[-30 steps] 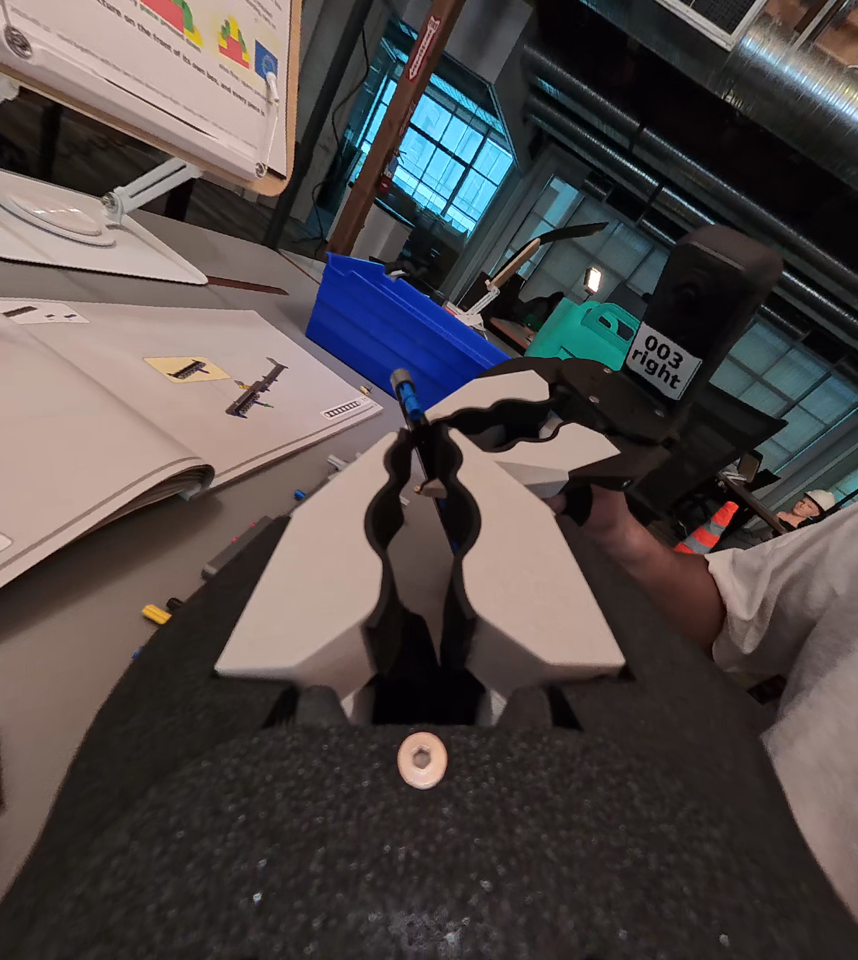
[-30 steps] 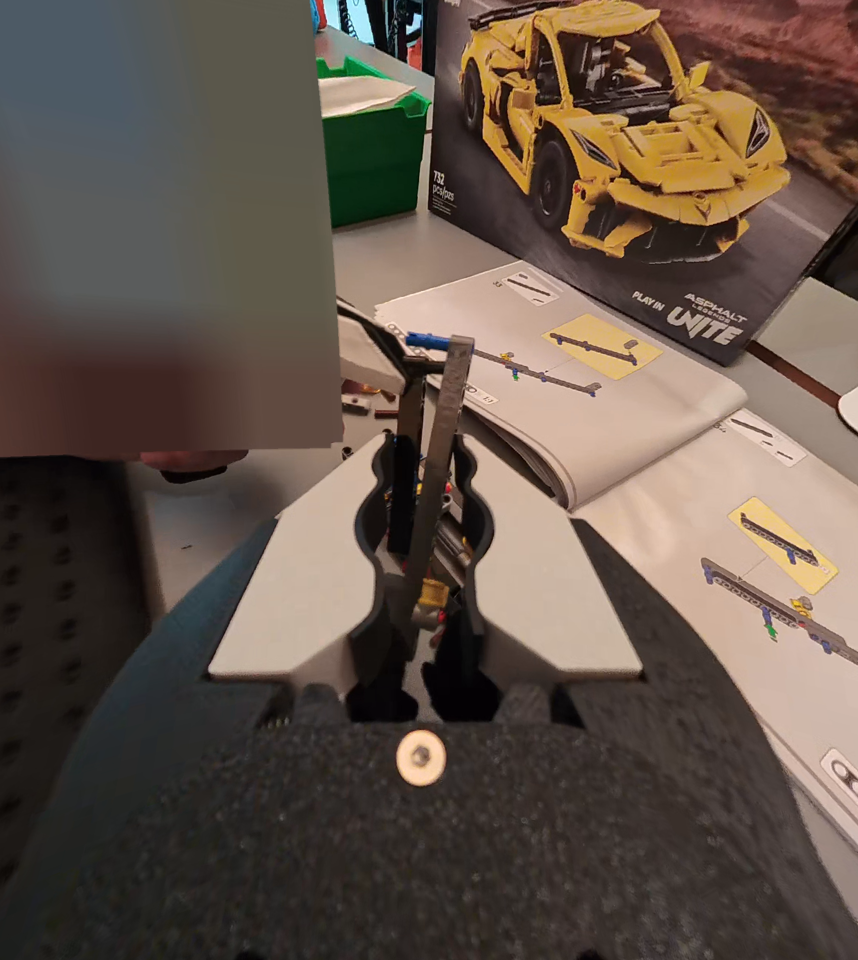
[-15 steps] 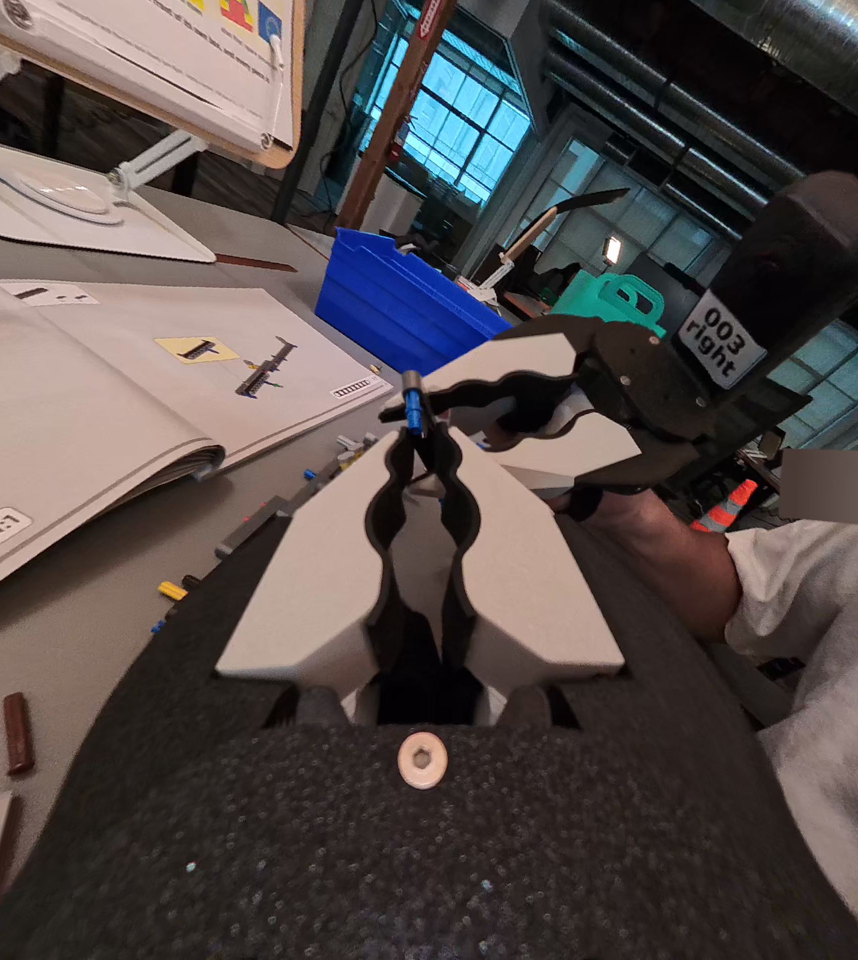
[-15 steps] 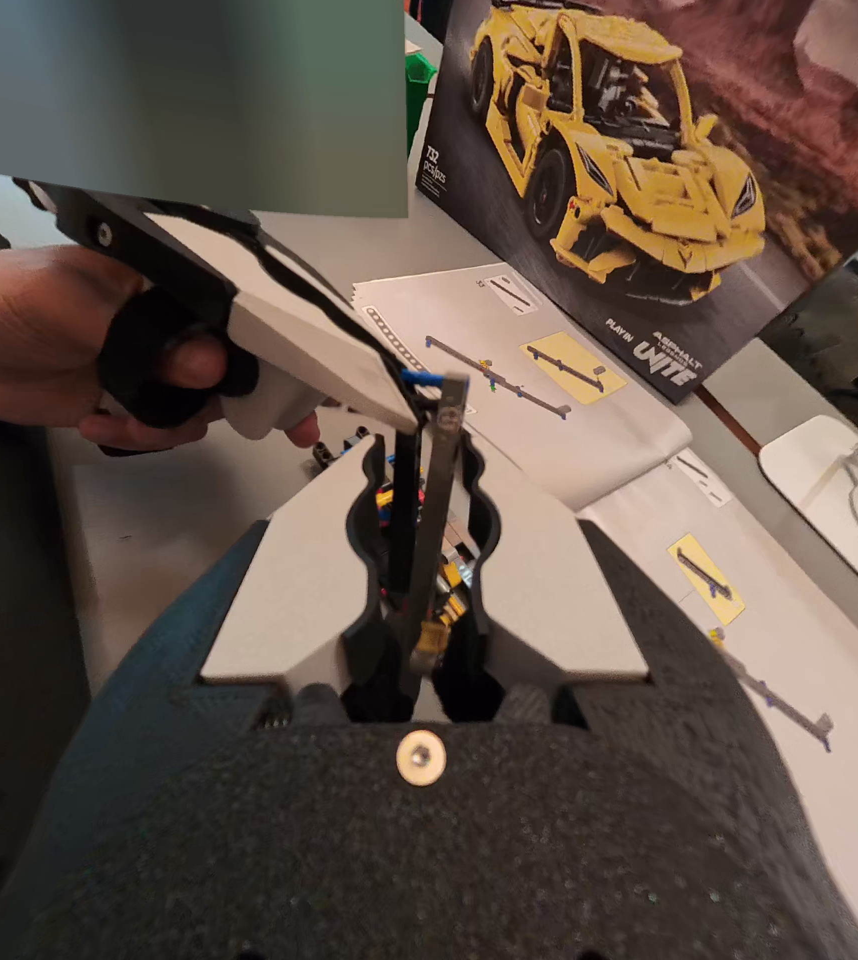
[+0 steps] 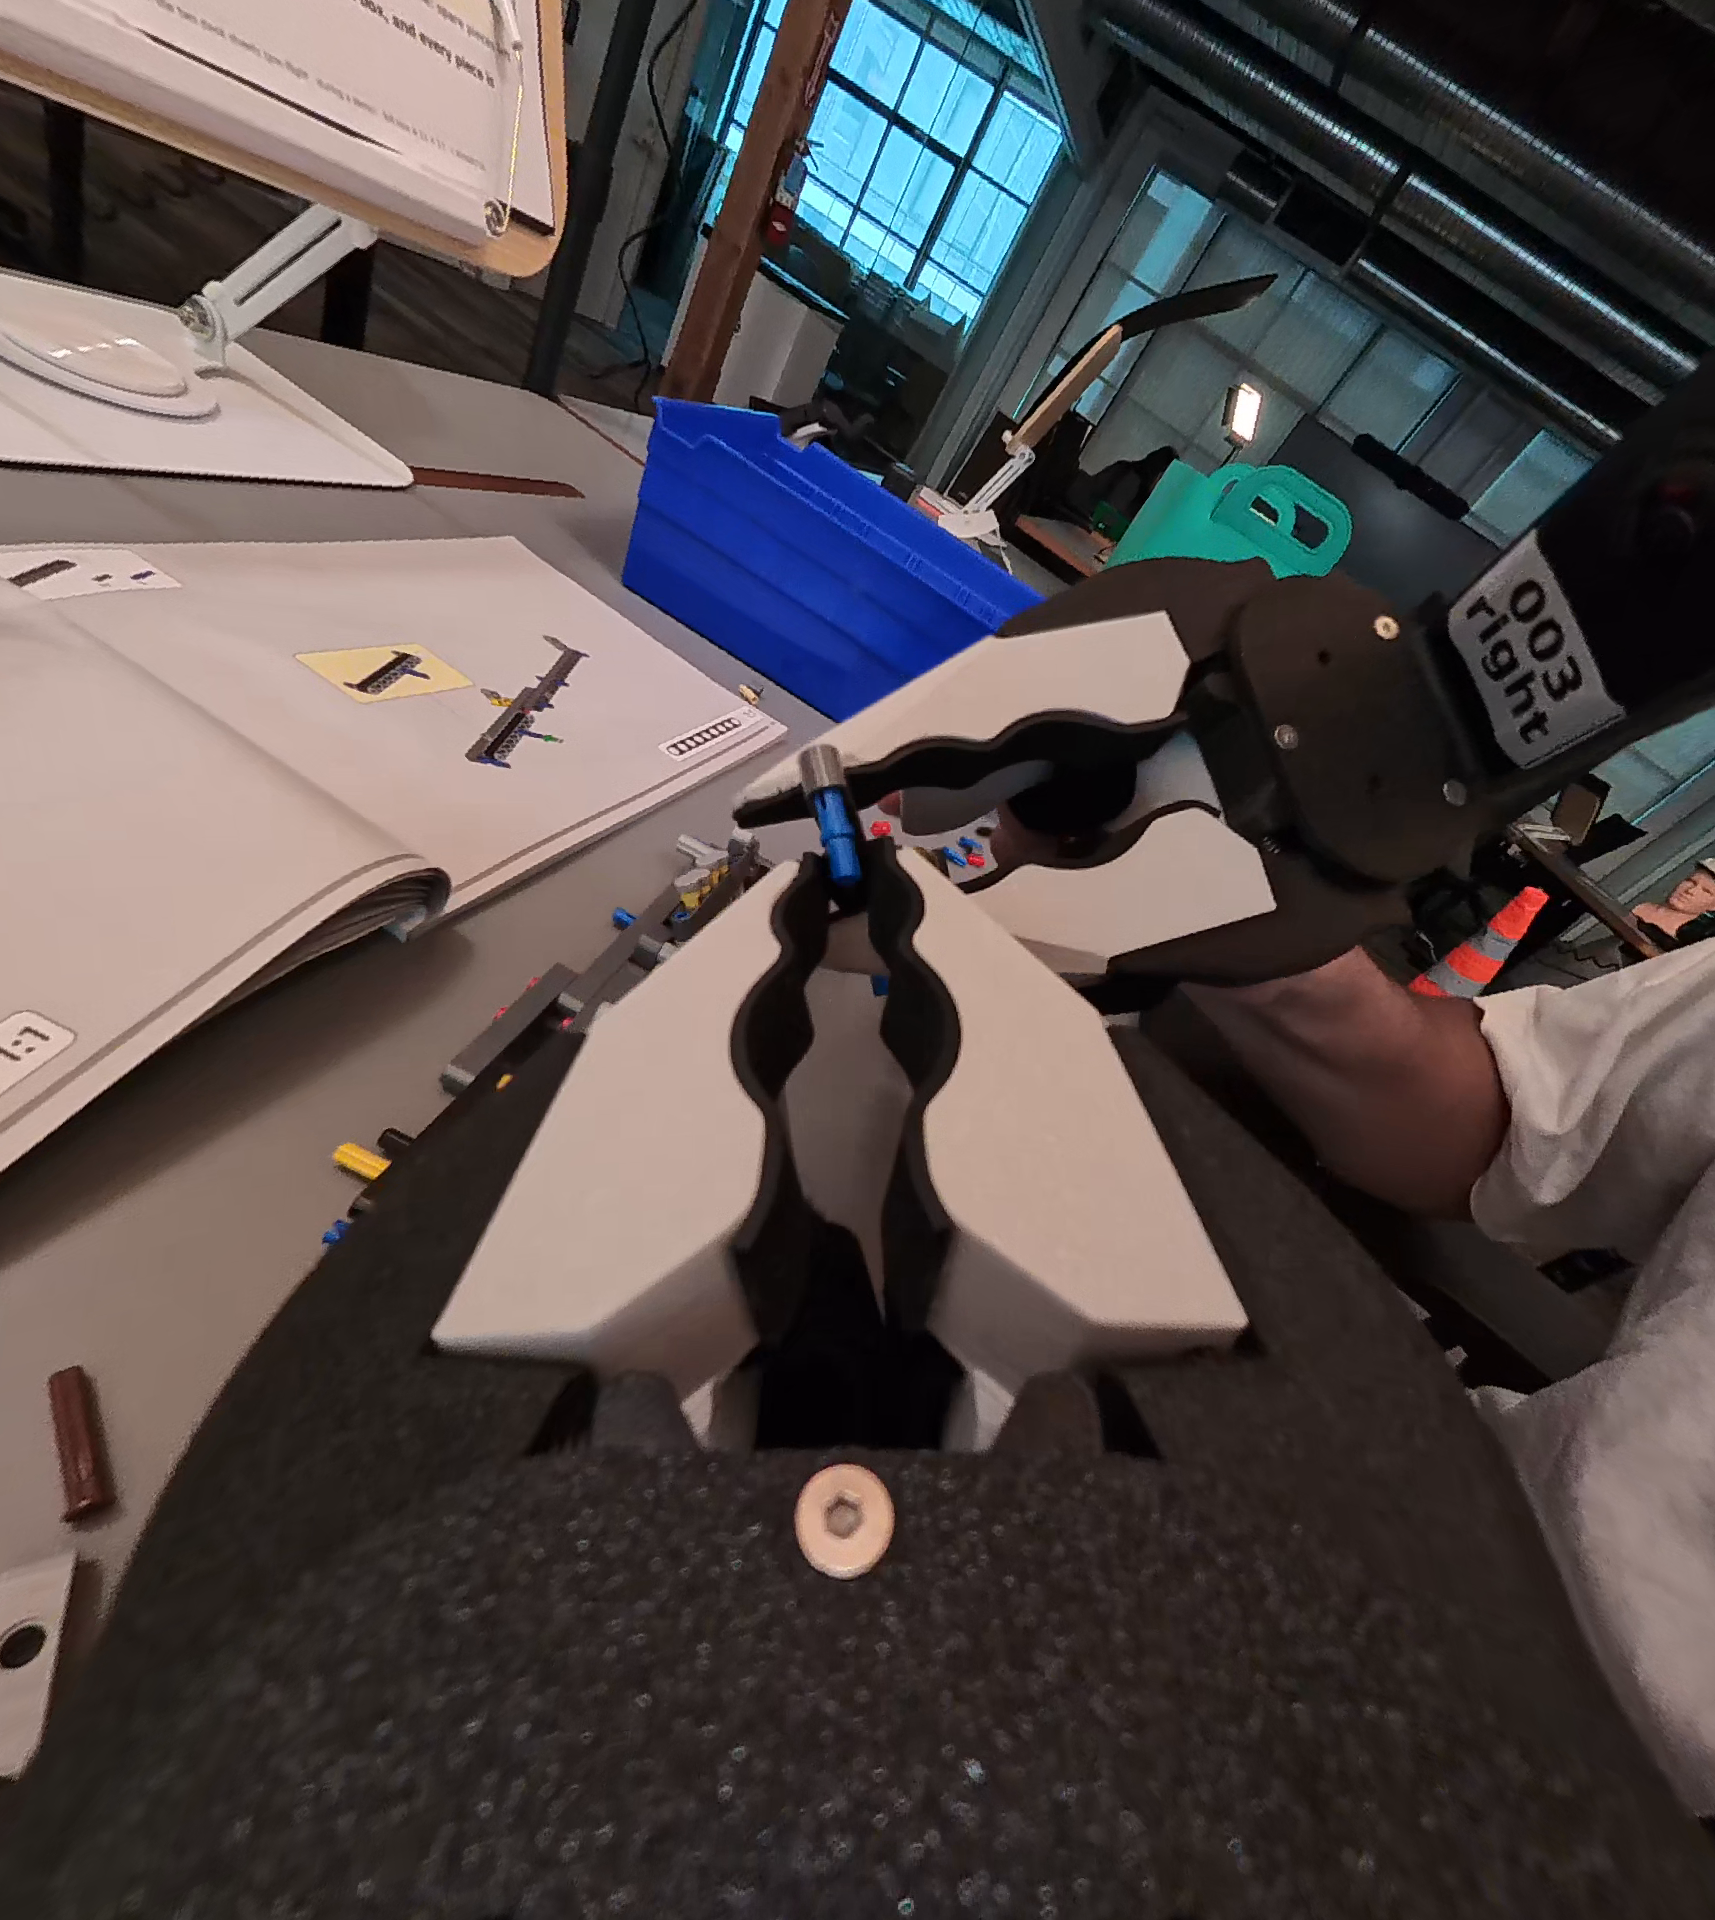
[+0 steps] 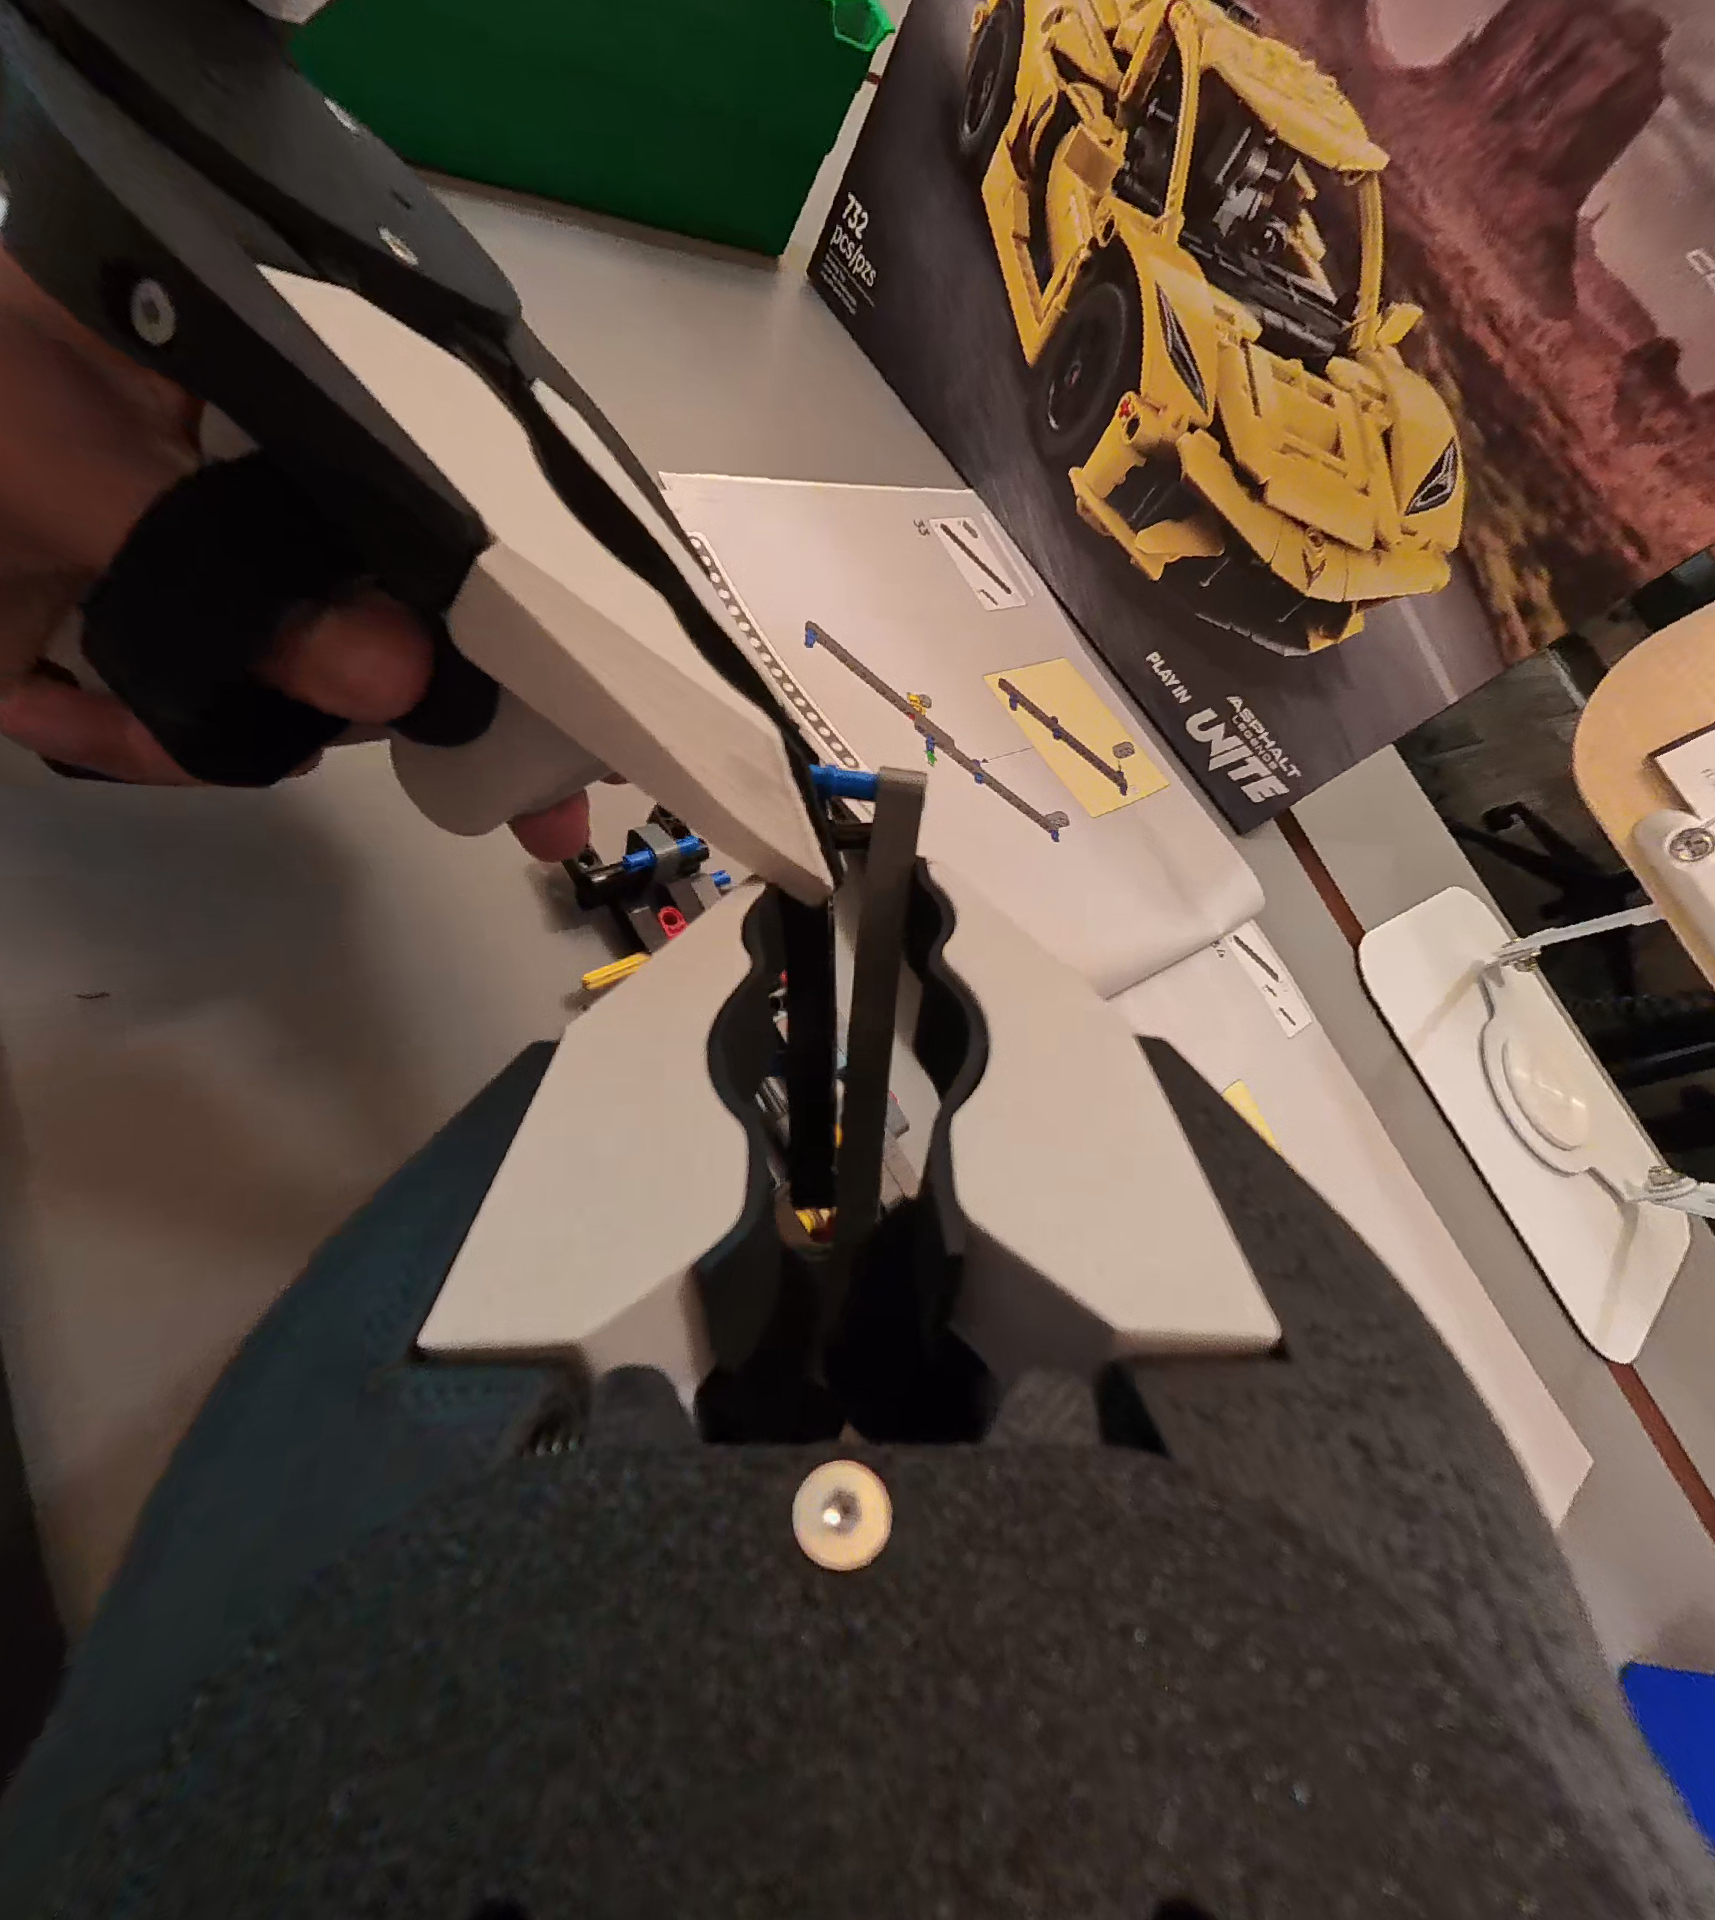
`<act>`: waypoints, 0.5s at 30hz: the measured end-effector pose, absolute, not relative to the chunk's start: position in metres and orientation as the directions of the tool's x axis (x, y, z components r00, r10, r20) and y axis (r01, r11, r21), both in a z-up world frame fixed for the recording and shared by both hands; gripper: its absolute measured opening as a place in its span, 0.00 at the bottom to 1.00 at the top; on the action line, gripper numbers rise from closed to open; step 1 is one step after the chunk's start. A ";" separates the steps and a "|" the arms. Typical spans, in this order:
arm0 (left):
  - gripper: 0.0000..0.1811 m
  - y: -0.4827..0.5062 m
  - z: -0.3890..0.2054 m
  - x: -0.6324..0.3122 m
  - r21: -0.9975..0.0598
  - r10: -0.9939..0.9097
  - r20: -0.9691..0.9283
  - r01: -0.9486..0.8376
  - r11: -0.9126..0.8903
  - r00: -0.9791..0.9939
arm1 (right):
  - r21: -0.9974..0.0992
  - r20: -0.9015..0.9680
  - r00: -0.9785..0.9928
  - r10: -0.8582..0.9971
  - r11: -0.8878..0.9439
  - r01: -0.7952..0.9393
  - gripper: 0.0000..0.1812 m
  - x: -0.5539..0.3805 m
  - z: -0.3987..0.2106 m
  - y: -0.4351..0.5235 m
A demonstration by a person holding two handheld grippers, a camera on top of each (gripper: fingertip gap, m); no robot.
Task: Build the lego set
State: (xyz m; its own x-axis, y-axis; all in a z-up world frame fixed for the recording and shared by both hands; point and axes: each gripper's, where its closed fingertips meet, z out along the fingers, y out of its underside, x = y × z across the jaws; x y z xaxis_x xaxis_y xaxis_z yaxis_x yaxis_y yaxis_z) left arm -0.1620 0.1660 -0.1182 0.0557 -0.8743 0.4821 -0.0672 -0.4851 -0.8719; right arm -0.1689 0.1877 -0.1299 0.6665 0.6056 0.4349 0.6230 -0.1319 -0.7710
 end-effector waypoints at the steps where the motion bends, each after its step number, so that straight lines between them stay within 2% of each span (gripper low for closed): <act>1: 0.04 0.166 -0.119 -0.162 -0.873 -0.875 0.480 -0.072 -0.483 0.059 | -0.767 0.443 0.667 0.599 -0.132 0.628 0.11 -0.168 -0.131 0.188; 10: 0.04 0.164 -0.124 -0.159 -0.861 -0.866 0.498 -0.093 -0.501 0.048 | -0.752 0.456 0.646 0.612 -0.123 0.648 0.11 -0.166 -0.136 0.186; 15: 0.04 0.164 -0.131 -0.162 -0.832 -0.840 0.541 -0.119 -0.542 0.041 | -0.778 0.374 0.627 0.683 -0.137 0.613 0.13 -0.169 -0.144 0.185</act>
State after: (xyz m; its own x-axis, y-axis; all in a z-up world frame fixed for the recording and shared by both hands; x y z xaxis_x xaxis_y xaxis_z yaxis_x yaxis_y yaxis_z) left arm -0.1620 0.1637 -0.1309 0.0413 -0.8401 0.5409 -0.1191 -0.5416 -0.8321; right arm -0.1694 0.1847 -0.1445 0.6271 0.6831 0.3742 0.6132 -0.1368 -0.7780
